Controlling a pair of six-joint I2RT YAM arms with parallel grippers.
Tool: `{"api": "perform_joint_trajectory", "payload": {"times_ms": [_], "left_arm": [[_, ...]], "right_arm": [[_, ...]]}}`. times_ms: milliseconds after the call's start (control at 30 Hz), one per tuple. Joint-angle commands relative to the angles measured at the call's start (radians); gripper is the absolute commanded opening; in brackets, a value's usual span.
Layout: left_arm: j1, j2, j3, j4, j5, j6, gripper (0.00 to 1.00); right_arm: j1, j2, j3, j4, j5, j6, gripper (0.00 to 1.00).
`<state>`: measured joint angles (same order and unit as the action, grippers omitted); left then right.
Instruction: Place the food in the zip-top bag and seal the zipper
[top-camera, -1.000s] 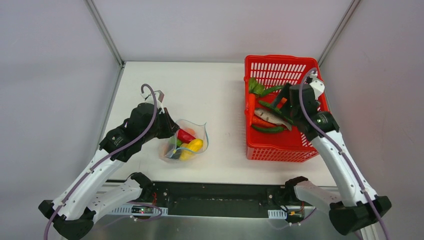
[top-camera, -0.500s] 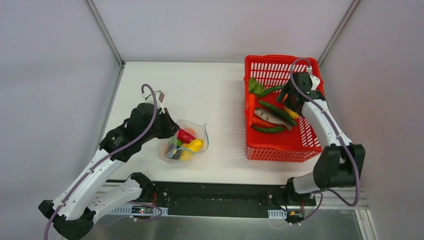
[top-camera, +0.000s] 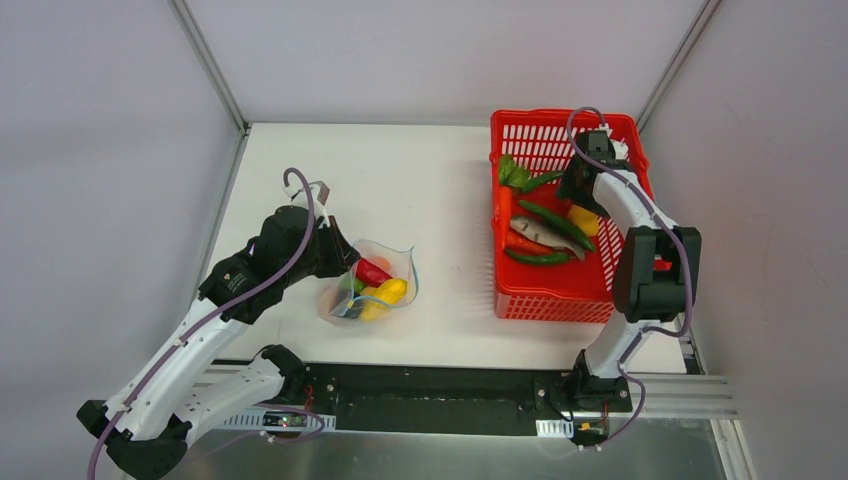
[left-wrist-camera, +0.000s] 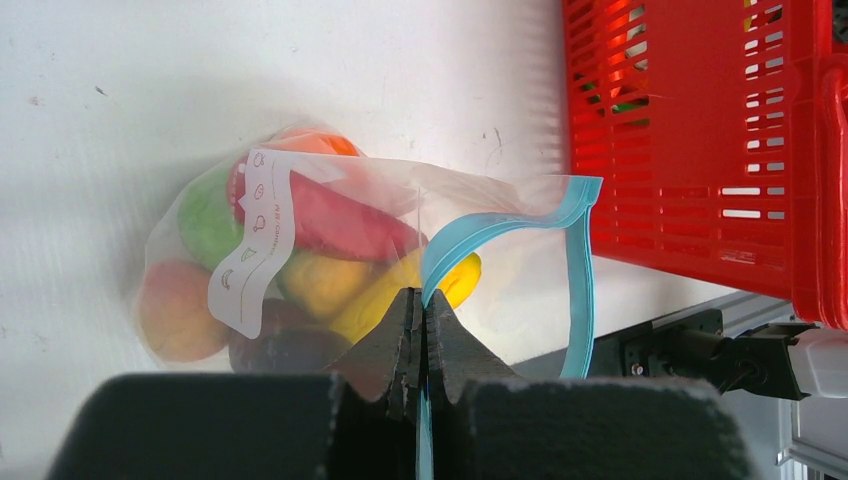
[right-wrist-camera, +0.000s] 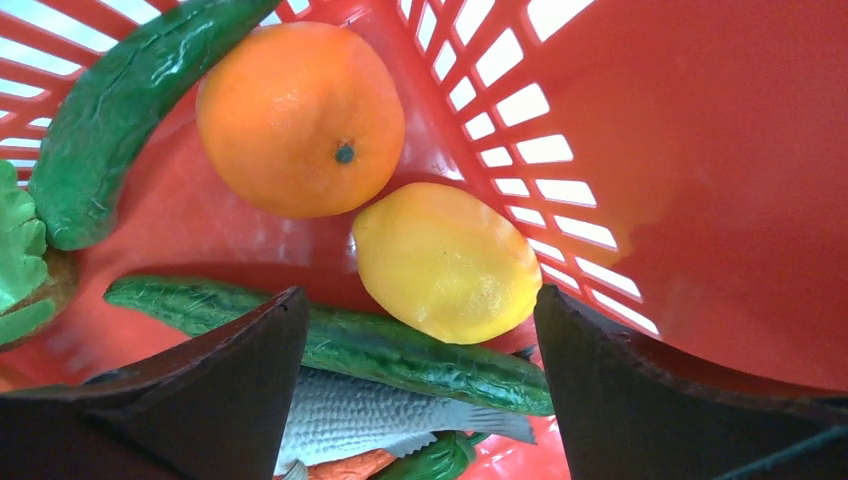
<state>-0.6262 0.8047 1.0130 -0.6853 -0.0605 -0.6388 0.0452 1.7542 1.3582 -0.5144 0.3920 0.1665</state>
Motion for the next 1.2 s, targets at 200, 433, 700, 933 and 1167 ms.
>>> {"api": "perform_joint_trajectory", "payload": {"times_ms": [200,433,700,933,1167], "left_arm": [[0.011,-0.002,0.006,0.052,0.03,0.015,0.0],[0.011,-0.008,0.001,0.051,0.028,0.009,0.0],[0.011,-0.001,0.001,0.061,0.032,0.002,0.0],[0.011,-0.003,-0.005,0.061,0.032,-0.001,0.0],[0.011,-0.013,-0.001,0.055,0.024,0.002,0.0]], "right_arm": [[-0.02,0.086,0.02,-0.019,-0.028,0.002,0.85],[-0.02,0.062,-0.031,-0.003,-0.188,0.017,0.7],[-0.001,-0.014,0.003,-0.018,-0.383,-0.067,0.62],[0.002,-0.051,0.004,0.024,-0.198,-0.07,0.7],[-0.001,-0.007,0.016,0.014,-0.103,-0.042,0.76]]}}
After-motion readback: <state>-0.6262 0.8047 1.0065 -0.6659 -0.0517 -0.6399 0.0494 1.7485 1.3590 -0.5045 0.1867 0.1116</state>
